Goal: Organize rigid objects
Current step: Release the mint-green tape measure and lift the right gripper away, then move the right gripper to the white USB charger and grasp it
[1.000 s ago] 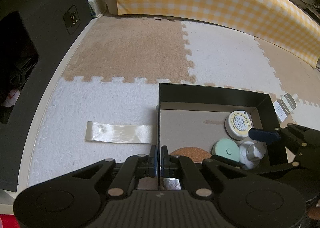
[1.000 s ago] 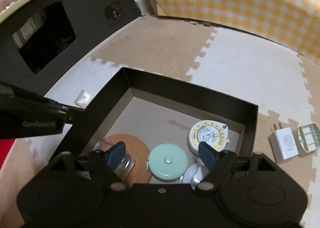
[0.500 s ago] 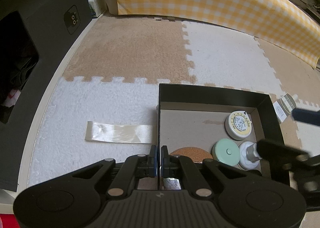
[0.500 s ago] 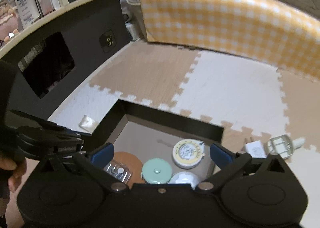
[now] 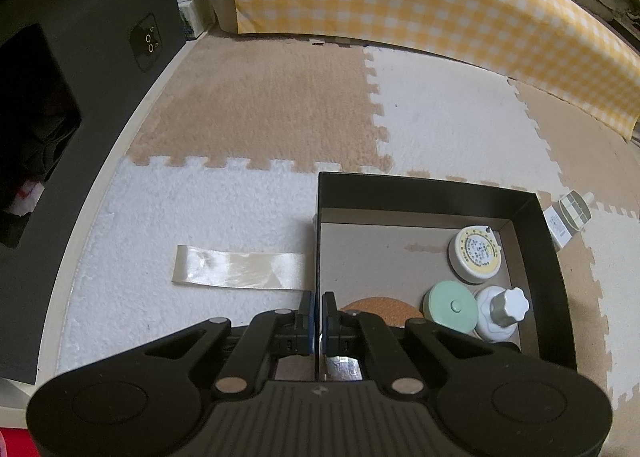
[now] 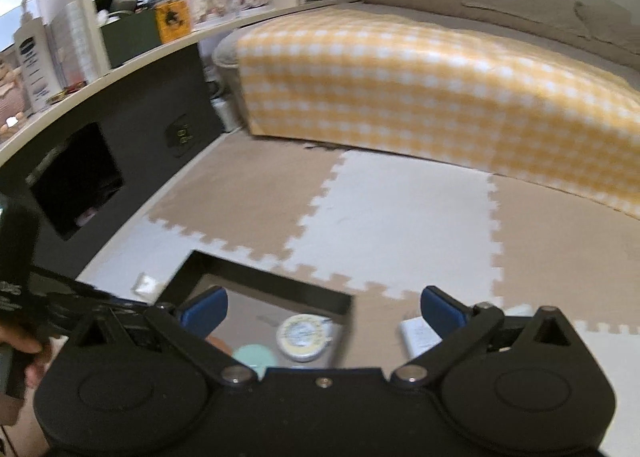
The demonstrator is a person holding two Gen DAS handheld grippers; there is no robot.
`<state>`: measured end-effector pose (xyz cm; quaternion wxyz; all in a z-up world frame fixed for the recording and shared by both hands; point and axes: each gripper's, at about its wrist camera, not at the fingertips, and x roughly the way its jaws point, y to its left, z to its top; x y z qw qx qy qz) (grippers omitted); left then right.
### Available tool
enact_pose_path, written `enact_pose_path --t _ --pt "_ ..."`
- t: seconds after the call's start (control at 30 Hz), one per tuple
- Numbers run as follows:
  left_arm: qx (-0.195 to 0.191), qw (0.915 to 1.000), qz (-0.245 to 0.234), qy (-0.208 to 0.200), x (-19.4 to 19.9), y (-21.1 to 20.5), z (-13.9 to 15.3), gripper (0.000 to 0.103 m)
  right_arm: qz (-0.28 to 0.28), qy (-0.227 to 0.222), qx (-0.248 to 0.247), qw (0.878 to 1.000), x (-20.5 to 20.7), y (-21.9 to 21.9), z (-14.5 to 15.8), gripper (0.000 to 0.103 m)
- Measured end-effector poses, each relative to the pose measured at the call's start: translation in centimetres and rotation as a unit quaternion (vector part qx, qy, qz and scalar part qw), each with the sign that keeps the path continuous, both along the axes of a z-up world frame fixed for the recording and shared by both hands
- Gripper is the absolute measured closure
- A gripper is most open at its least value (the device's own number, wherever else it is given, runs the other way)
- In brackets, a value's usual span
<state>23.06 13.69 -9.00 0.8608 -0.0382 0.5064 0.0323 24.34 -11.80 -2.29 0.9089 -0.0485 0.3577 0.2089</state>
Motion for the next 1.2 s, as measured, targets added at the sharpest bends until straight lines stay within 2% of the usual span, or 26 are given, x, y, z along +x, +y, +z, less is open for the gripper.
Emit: enact_pose_path --t 0.2,0.47,0.77,0.83,0.9,0.93,1.0,1.07,1.2 --pt "0.0 1.0 0.0 0.0 0.0 0.0 0.0 0.101 -0.039 -0.003 -0.014 0.999 1.5 -3.5 -0.9 0.0" --pt "0.0 1.0 0.001 -0.002 -0.1 0.0 0.1 0.101 -0.073 0.003 -0.026 0.997 3.2 -6.8 -5.1 0.0" --pt "-0.001 1.0 0.001 -0.003 -0.1 0.0 0.2 0.101 -0.027 0.025 -0.039 0.999 4.0 -7.0 -10.4 0.0" --pt "-0.002 1.0 0.001 -0.004 -0.1 0.0 0.3 0.101 -0.015 0.026 -0.043 0.999 4.1 -6.9 -11.2 0.012" --pt "-0.002 1.0 0.0 -0.004 -0.1 0.0 0.3 0.101 -0.007 0.027 -0.052 0.998 4.2 -6.8 -12.0 0.032" --pt "-0.002 1.0 0.0 -0.004 -0.1 0.0 0.3 0.101 -0.003 0.029 -0.05 0.998 4.3 -6.8 -12.3 0.037" --pt "-0.001 1.0 -0.001 -0.004 -0.1 0.0 0.3 0.101 0.001 0.034 -0.041 0.999 4.5 -7.0 -12.7 0.052" --pt "-0.001 1.0 -0.001 -0.004 -0.1 0.0 0.3 0.101 0.009 0.038 -0.037 0.999 4.6 -7.0 -13.1 0.056" --pt "-0.001 1.0 -0.001 -0.004 -0.1 0.0 0.3 0.101 0.014 0.036 -0.033 0.999 4.9 -6.8 -13.5 0.056"
